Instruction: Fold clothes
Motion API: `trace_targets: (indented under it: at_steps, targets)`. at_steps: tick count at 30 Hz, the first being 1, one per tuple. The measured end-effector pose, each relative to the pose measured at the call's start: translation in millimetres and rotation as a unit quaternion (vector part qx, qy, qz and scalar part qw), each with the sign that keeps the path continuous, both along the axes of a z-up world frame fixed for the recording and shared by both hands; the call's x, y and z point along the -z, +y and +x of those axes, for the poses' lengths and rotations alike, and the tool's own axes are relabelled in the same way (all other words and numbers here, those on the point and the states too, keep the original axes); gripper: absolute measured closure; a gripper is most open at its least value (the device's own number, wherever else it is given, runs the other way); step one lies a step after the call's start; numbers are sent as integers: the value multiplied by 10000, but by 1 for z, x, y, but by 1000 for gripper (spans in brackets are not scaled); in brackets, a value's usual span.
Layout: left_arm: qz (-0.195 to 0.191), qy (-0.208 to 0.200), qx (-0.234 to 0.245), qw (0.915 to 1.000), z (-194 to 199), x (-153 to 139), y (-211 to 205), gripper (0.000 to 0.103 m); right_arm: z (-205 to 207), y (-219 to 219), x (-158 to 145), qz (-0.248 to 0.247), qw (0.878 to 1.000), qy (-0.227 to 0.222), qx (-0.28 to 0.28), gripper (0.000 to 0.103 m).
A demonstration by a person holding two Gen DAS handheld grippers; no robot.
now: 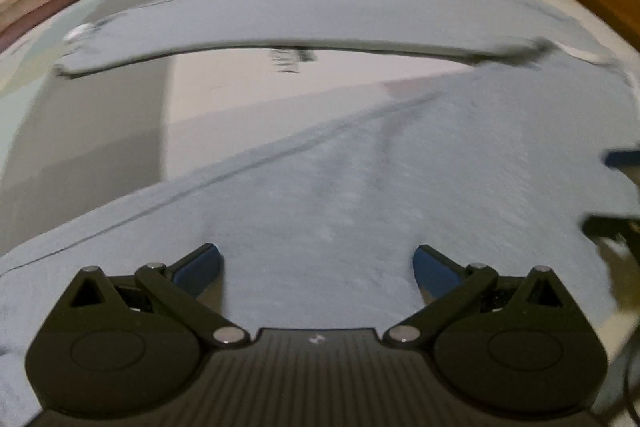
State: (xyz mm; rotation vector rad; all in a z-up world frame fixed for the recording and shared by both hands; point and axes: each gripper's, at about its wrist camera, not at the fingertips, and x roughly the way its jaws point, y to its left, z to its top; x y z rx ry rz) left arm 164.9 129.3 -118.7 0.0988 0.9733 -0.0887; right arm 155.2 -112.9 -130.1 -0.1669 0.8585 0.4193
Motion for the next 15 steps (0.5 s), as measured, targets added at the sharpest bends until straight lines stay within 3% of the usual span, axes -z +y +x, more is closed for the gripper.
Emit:
trace_targets:
  at_steps: [4,9,15]
  targets:
    - [-317,-241,137,9991,9,-7,-9,1,-7,-4,2,48,9998,-175,-36,0]
    - [-849,-248,517,9947,24,-7,-27,1,-9,-4,3,54,9997,-239,-79,0]
    - [-176,-250,174,9994,50,5,-43,1,-8,-2,3,47,9997,-241,-82,0]
